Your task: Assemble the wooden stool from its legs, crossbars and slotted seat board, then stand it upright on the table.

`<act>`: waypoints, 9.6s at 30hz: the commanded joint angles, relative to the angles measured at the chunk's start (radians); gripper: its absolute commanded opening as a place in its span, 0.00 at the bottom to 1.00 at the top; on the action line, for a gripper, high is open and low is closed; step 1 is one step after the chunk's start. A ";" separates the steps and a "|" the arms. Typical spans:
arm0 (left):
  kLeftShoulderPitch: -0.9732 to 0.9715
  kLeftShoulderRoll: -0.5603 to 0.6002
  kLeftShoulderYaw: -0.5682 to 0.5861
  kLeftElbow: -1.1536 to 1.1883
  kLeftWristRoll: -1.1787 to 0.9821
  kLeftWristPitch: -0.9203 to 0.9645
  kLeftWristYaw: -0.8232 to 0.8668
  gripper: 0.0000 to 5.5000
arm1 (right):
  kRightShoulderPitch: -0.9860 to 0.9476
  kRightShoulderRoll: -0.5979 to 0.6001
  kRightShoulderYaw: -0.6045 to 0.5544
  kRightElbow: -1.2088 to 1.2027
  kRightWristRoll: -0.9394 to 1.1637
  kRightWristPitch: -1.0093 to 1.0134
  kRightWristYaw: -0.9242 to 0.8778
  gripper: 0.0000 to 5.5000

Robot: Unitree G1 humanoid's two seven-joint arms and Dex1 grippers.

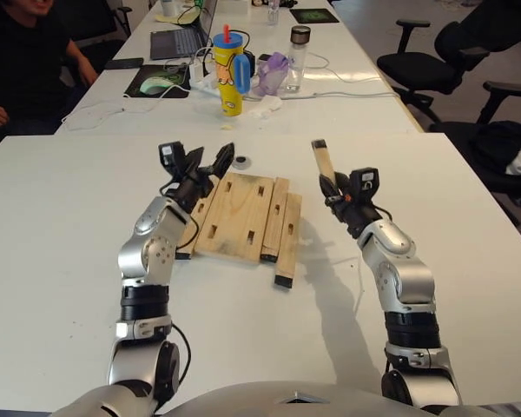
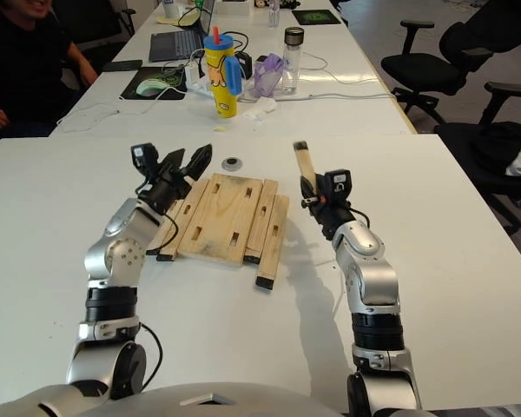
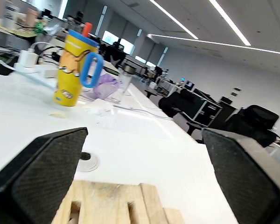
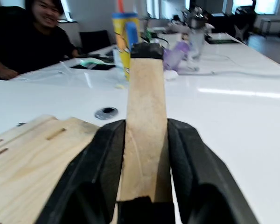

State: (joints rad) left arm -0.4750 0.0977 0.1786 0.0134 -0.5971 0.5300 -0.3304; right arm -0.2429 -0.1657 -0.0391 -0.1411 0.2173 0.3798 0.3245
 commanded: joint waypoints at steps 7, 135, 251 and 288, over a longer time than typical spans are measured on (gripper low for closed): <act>-0.110 0.020 0.002 0.039 -0.169 0.231 -0.080 0.65 | 0.044 0.052 0.150 -0.064 -0.004 -0.145 0.073 0.24; 0.237 0.059 -0.137 -0.078 0.481 -0.419 0.196 0.32 | 0.059 -0.027 0.187 -0.018 -0.096 -0.078 0.050 0.43; 0.011 0.347 -0.067 0.668 0.395 -0.120 -0.287 0.52 | 0.069 0.038 0.160 0.039 -0.134 -0.116 -0.041 0.43; -0.046 0.277 -0.157 -0.175 0.400 -0.535 -0.188 0.24 | -0.186 0.122 -0.157 -0.127 0.552 0.282 -0.065 0.47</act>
State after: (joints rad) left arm -0.5321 0.3794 0.1152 -0.0421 -0.2464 -0.0512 -0.5110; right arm -0.3898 -0.0526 -0.1512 -0.1946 0.6201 0.5677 0.2674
